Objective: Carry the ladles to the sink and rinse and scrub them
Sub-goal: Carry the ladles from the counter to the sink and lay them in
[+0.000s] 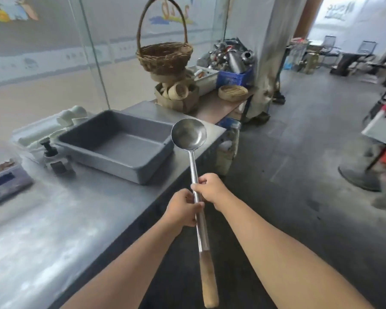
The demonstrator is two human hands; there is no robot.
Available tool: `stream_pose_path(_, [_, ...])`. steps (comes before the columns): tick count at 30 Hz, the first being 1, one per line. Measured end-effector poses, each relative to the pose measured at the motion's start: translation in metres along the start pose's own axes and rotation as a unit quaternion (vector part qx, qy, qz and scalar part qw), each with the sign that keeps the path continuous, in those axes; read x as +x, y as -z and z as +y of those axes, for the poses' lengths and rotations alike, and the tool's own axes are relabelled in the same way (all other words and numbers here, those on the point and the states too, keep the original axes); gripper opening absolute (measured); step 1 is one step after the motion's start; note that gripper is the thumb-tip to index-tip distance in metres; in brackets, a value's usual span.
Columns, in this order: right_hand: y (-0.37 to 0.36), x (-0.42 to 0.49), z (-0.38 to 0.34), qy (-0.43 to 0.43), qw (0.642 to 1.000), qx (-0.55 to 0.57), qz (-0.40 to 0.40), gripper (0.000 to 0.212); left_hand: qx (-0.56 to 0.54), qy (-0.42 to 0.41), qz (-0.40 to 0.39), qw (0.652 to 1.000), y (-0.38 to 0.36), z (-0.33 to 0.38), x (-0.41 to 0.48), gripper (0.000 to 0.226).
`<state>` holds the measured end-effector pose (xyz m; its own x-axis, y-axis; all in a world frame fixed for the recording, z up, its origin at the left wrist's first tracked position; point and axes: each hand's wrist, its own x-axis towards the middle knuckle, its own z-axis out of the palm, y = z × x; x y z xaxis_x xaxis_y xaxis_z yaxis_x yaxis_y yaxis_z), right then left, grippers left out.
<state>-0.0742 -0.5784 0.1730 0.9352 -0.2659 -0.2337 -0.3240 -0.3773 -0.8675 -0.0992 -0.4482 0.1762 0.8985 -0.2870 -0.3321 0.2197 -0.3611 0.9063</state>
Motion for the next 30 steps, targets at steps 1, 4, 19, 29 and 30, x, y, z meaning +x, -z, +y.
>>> stream_pose_path(1, [0.029,-0.016,0.019,-0.017,0.999,0.005,0.03,0.012,0.013,-0.008,-0.033,0.999,-0.028,0.007,-0.006,0.02])
stream_pose_path(4, [0.12,-0.072,0.083,-0.08,0.986,0.04,0.14,0.025,0.061,-0.034,-0.149,0.986,-0.124,0.029,-0.027,0.018])
stream_pose_path(19, [0.349,-0.397,0.302,-0.307,0.705,0.238,0.594,0.025,0.258,-0.111,-0.638,0.717,-0.526,0.059,-0.2,0.016])
stream_pose_path(29, [0.333,-0.59,0.34,-0.38,0.473,0.249,0.755,0.019,0.302,-0.198,-0.782,0.508,-0.611,0.027,-0.371,0.011])
stream_pose_path(30, [0.33,-0.605,0.344,-0.384,0.455,0.245,0.765,0.02,0.299,-0.201,-0.793,0.492,-0.616,0.023,-0.386,0.011])
